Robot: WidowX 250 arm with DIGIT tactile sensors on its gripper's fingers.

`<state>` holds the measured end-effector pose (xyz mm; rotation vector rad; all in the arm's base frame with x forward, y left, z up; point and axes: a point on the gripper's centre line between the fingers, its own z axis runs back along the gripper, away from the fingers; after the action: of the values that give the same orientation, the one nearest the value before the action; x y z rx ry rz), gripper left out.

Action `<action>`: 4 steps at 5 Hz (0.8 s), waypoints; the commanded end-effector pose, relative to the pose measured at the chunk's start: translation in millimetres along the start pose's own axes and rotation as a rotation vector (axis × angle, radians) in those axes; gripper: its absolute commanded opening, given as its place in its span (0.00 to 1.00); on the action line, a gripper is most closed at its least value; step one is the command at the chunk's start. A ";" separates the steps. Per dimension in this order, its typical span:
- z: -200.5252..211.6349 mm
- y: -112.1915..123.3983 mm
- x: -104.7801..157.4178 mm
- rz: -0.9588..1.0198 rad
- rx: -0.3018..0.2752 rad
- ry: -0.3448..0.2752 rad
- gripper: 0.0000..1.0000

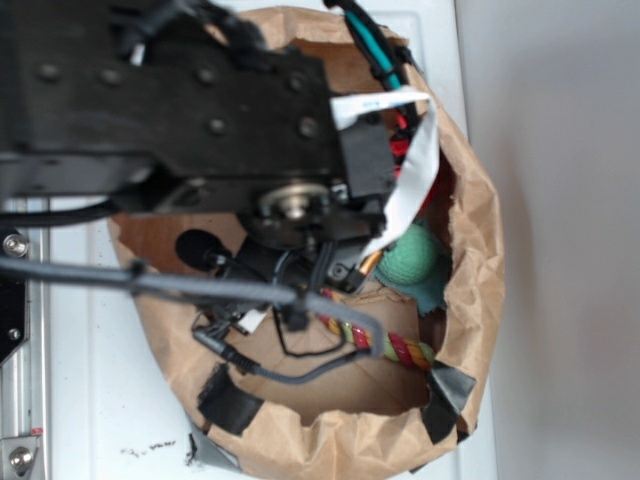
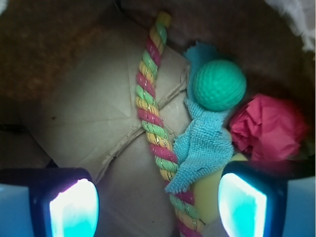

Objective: Grab the multicolored rope.

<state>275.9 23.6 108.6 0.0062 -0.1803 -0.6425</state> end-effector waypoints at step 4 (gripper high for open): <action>-23.6 5.1 -15.2 0.023 -0.100 0.056 1.00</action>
<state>269.9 34.2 67.5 -0.1114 -0.0421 -0.6328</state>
